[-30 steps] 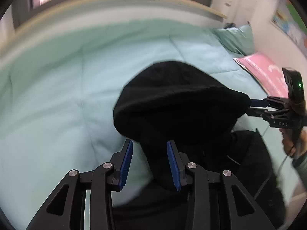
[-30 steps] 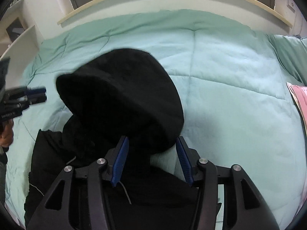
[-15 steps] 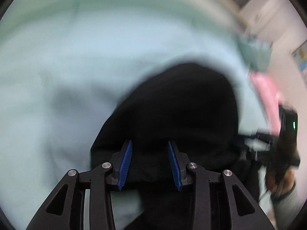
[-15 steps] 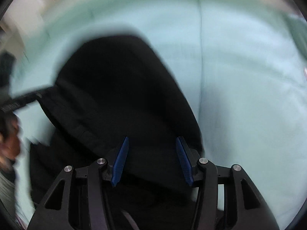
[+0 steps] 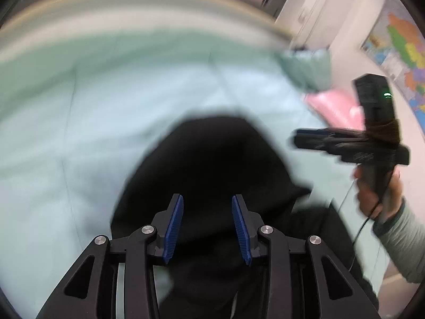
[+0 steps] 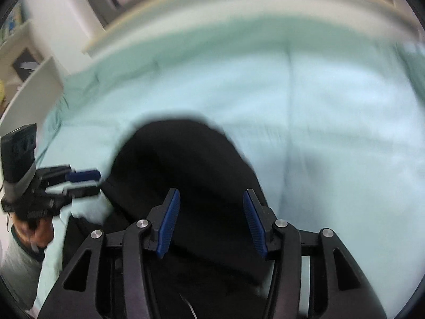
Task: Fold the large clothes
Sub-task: 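Fold the held hood down onto the jacket body with both grippers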
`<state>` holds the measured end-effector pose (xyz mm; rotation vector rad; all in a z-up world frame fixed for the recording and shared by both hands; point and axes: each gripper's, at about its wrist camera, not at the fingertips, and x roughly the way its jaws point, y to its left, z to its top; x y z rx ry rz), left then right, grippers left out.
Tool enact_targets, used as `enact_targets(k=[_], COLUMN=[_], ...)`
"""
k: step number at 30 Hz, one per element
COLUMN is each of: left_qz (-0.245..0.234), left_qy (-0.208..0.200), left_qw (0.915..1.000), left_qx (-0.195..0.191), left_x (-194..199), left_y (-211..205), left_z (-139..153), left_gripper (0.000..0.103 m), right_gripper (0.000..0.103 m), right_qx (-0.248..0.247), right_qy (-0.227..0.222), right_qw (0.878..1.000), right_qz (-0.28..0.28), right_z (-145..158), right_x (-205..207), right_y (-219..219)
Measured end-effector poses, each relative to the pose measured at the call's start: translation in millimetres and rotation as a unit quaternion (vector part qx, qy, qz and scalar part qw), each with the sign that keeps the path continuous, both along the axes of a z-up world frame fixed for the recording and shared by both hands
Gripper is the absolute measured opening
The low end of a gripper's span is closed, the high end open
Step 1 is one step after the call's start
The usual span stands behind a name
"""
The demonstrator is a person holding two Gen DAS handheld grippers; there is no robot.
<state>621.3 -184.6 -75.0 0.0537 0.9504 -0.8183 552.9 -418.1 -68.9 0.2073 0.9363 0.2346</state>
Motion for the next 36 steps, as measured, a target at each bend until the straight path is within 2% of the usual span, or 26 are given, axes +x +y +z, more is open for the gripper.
enact_targets(k=[2,4,6,7,8,9,11,13,16,18,20,22,24,27,29,31,33,36], left_qz=[0.019,0.043,0.07,0.083,0.096,0.099,0.105,0.105,0.093,0.082,0.069,0.056,0.048,0.057,0.066,0.075,0.07,0.05], left_qy=[-0.002,0.013,0.042,0.057,0.081,0.098,0.11,0.108,0.102,0.093,0.084,0.076,0.07,0.088,0.124,0.139,0.135,0.116], left_qw=[0.9995,0.999,0.9961,0.9934,0.9897,0.9877,0.9872,0.9876,0.9893,0.9915,0.9938,0.9955,0.9964,0.9936,0.9869,0.9846,0.9852,0.9896], left_qx=[-0.026,-0.008,0.034,0.055,0.07,0.07,0.049,0.044,0.048,0.038,0.021,0.006,0.01,0.042,0.079,0.075,0.079,0.069], left_x=[19,48,72,77,86,92,91,89,79,71,54,34,14,13,23,29,29,21], left_y=[-8,-23,-28,-29,-27,-27,-19,-18,-16,-9,8,15,28,30,22,21,21,31], left_z=[9,-6,-43,-63,-90,-105,-122,-118,-97,-81,-67,-53,-52,-76,-106,-126,-119,-95], left_gripper=[0.043,0.043,0.043,0.043,0.043,0.043,0.043,0.043,0.043,0.043,0.043,0.043,0.043,0.043,0.043,0.043,0.043,0.043], right_gripper=[0.054,0.053,0.049,0.048,0.041,0.037,0.035,0.034,0.034,0.034,0.035,0.035,0.035,0.035,0.035,0.034,0.034,0.037], right_qx=[-0.003,-0.001,-0.005,-0.019,-0.044,-0.045,-0.018,-0.009,0.008,0.012,0.001,-0.033,-0.054,-0.066,-0.069,-0.022,0.009,0.0], right_qy=[-0.022,-0.019,-0.001,0.003,0.016,0.036,0.075,0.072,0.069,0.066,0.052,0.042,0.049,0.092,0.127,0.153,0.164,0.154], right_qw=[1.0,1.0,0.999,0.999,0.998,0.998,0.996,0.997,0.997,0.997,0.998,0.998,0.996,0.993,0.989,0.988,0.986,0.988], right_qz=[0.008,0.021,0.036,0.035,0.033,0.036,0.033,0.028,0.028,0.032,0.039,0.041,0.043,0.035,0.024,0.007,-0.011,0.001], right_z=[12,5,-18,-30,-49,-67,-104,-117,-104,-83,-70,-54,-49,-73,-100,-128,-134,-120], right_x=[25,56,79,82,92,96,100,98,87,71,53,24,-1,-23,-22,-17,-9,-9], right_y=[16,37,54,63,70,65,68,69,66,53,49,43,29,18,12,-1,-10,-10])
